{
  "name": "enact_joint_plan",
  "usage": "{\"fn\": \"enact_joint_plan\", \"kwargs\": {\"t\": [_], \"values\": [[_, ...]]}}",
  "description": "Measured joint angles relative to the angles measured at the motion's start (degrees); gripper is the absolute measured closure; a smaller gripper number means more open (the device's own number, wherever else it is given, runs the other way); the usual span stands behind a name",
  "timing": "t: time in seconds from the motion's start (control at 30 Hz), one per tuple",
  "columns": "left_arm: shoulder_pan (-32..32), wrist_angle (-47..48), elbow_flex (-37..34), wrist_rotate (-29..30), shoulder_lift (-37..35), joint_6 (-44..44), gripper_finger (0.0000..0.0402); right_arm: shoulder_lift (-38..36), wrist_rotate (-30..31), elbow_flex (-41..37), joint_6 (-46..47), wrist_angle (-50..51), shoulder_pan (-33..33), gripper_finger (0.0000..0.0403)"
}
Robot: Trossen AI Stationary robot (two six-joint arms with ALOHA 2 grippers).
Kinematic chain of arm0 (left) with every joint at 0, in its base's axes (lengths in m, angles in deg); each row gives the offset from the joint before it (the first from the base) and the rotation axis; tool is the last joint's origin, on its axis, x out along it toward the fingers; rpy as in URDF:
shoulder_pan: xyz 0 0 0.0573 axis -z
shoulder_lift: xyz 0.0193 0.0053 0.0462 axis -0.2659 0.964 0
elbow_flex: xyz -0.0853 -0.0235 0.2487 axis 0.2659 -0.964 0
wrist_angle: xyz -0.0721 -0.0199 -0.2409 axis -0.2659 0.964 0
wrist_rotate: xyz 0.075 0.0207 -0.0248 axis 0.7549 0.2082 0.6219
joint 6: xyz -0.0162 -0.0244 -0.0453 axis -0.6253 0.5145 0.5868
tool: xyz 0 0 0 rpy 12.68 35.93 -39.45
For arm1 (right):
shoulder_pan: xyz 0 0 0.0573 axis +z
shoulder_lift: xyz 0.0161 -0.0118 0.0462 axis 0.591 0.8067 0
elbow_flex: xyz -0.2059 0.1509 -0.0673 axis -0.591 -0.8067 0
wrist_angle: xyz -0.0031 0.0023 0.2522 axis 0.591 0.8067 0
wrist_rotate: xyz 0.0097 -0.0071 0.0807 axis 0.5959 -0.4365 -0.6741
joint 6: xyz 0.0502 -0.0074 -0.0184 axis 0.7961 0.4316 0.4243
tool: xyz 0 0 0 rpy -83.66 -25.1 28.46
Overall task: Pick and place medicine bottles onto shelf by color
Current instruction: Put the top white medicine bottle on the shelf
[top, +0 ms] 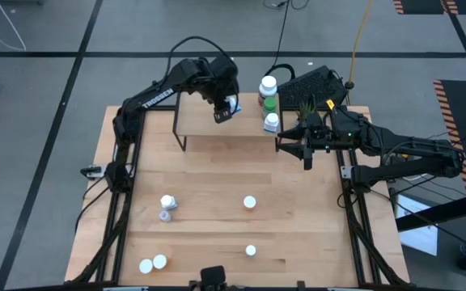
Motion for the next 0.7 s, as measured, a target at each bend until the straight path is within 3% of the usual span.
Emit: {"fn": "enact_joint_plan", "kwargs": {"t": [0.37,0.7], "values": [[0.14,-2.87,-0.02,-0.76,2.01,0.45,0.0214,0.02,0.35,0.0,-0.37,0.28,-0.02,0.0203],[0.62,-2.16,0.0,0.08,3.6,1.93,0.0174,0.02,0.36,0.0,-0.26,0.31,-0.02,0.0203]]}}
